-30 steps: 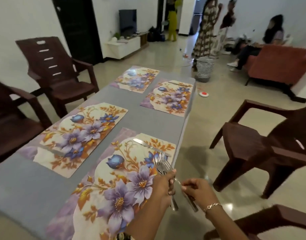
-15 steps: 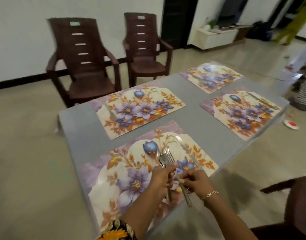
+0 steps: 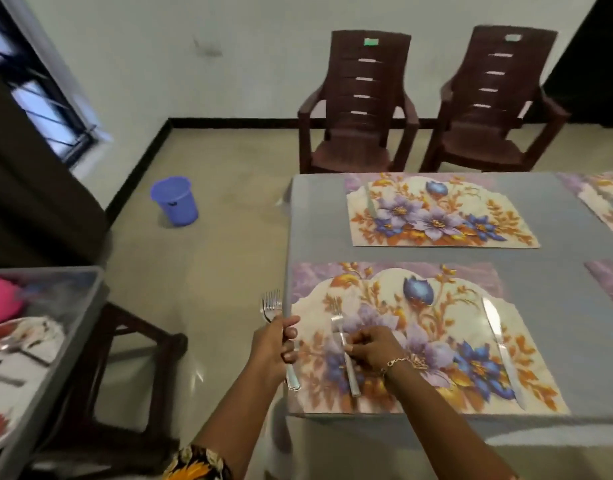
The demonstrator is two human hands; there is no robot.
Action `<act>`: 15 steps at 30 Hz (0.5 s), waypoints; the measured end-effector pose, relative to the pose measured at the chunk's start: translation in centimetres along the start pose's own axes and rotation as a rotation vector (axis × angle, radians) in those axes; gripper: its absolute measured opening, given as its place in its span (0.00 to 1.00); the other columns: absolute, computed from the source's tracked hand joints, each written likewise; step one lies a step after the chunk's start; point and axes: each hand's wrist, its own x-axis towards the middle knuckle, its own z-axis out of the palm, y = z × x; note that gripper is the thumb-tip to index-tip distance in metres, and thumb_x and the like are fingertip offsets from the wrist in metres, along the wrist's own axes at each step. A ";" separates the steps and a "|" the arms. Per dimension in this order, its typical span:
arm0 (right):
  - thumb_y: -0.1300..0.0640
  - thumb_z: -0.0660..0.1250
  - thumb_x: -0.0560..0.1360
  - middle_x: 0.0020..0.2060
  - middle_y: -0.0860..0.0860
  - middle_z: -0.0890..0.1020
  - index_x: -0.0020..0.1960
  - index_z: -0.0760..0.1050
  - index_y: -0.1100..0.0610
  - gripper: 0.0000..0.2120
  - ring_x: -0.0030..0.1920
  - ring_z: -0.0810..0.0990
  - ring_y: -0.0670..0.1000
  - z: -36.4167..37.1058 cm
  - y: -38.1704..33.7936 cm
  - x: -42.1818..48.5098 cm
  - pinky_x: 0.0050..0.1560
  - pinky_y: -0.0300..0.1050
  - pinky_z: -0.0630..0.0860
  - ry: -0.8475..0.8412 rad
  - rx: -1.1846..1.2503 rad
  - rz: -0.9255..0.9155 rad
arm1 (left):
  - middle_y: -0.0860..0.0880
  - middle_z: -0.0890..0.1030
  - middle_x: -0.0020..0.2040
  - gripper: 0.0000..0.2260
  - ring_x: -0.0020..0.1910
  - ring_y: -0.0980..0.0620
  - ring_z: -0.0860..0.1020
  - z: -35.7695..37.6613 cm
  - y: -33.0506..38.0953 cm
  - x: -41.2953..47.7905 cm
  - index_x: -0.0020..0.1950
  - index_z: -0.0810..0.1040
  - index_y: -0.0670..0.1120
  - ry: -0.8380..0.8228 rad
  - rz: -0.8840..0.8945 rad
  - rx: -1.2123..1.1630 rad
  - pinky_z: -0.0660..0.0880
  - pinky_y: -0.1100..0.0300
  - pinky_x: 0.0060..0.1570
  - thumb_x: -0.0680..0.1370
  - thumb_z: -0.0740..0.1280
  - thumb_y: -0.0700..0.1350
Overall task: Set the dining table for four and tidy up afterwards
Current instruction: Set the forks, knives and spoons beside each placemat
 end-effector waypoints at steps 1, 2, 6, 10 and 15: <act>0.74 0.64 0.71 0.23 0.54 0.71 0.30 0.70 0.62 0.14 0.15 0.69 0.42 0.9 -0.2 0.4 0.17 0.33 0.67 0.006 -0.008 0.004 | 0.49 0.65 0.26 0.12 0.13 0.59 0.55 -0.9 0.4 0.1 0.45 0.74 0.38 0.016 0.009 -0.009 0.52 0.73 0.17 0.82 0.54 0.40; 0.74 0.64 0.71 0.24 0.55 0.71 0.30 0.70 0.61 0.15 0.15 0.69 0.43 1.8 -0.3 0.7 0.17 0.33 0.67 0.009 -0.013 0.018 | 0.49 0.66 0.27 0.12 0.13 0.59 0.56 -1.6 0.7 0.1 0.45 0.74 0.38 0.026 0.017 -0.007 0.52 0.72 0.17 0.82 0.54 0.40; 0.73 0.65 0.72 0.24 0.55 0.73 0.31 0.72 0.61 0.13 0.18 0.70 0.46 4.1 -0.7 2.0 0.19 0.35 0.69 0.028 -0.052 0.080 | 0.48 0.66 0.31 0.12 0.14 0.59 0.56 -3.7 2.0 1.0 0.44 0.75 0.38 0.045 0.018 0.020 0.53 0.72 0.17 0.82 0.54 0.40; 0.71 0.68 0.71 0.26 0.54 0.76 0.32 0.74 0.59 0.12 0.24 0.73 0.49 5.4 -0.8 2.7 0.26 0.40 0.73 0.067 -0.153 0.092 | 0.48 0.66 0.31 0.13 0.14 0.60 0.57 -4.3 2.9 1.8 0.43 0.75 0.39 0.027 0.003 0.034 0.53 0.72 0.18 0.81 0.54 0.40; 0.68 0.70 0.70 0.28 0.52 0.77 0.30 0.74 0.56 0.13 0.29 0.75 0.49 6.7 -1.1 3.0 0.33 0.41 0.75 0.095 -0.255 0.096 | 0.48 0.66 0.30 0.13 0.14 0.60 0.56 -4.4 3.3 2.2 0.44 0.75 0.39 -0.010 -0.029 0.058 0.53 0.71 0.17 0.81 0.54 0.40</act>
